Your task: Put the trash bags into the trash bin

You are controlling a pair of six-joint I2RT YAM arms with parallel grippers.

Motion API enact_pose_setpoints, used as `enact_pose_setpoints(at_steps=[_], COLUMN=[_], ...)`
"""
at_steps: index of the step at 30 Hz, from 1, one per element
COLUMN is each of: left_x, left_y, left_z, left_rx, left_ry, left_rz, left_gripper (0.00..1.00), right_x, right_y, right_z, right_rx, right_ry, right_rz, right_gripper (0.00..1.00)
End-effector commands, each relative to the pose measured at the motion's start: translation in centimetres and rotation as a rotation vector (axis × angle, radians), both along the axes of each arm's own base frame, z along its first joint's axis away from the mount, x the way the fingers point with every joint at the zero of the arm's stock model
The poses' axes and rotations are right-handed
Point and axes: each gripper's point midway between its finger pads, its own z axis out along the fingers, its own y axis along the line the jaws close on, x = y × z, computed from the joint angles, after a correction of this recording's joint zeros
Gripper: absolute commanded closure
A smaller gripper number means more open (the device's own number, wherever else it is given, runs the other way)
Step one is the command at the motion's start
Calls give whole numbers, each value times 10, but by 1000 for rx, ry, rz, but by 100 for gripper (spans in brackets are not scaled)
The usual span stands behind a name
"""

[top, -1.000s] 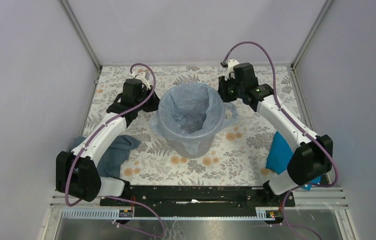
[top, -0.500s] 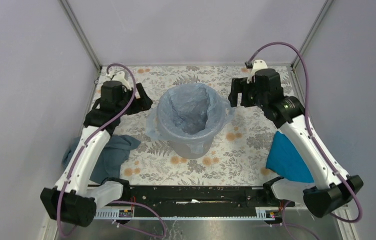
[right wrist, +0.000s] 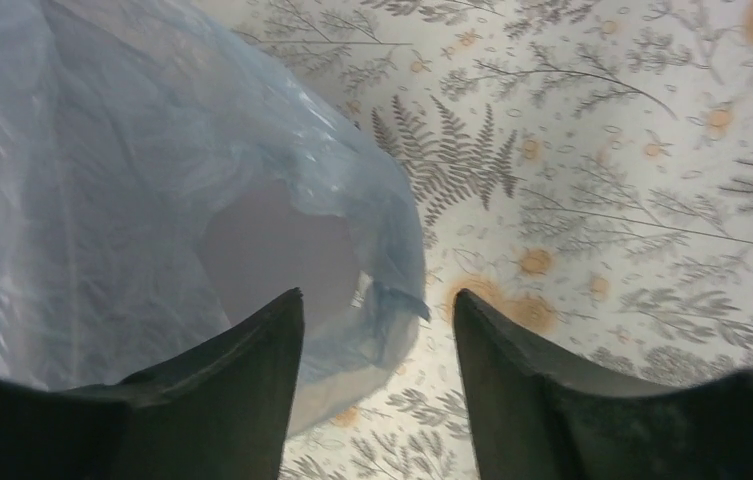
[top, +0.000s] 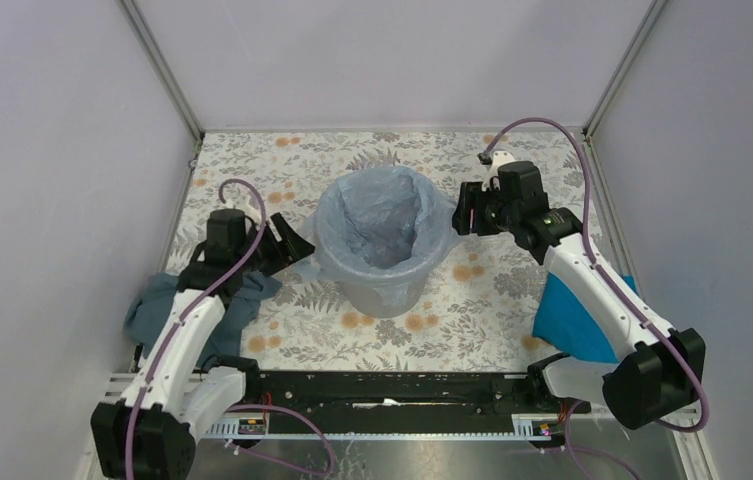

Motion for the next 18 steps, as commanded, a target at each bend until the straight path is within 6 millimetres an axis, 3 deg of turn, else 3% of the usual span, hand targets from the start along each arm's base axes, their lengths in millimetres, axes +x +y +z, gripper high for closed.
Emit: enact_pose_setpoints(at_steps=[1,4,10,18], left_x=[8,8,2,-5], left_y=[-32,-35,-55,-72], left_z=[1,-31,-82,-129], left_rx=[-188,-212,-226,-203], left_ry=[-29,43,135,202], left_rz=[-100,-93,-104,-100], left_gripper=[40,60,81,88], right_x=[19,21,10,5], right_y=[23,27,35,45], right_z=[6,-20,-80,-112], right_rx=[105,124,164,223], right_ry=[-70,-46,67,134], right_rz=[58,49,54,59], right_gripper=[45,66,98,100])
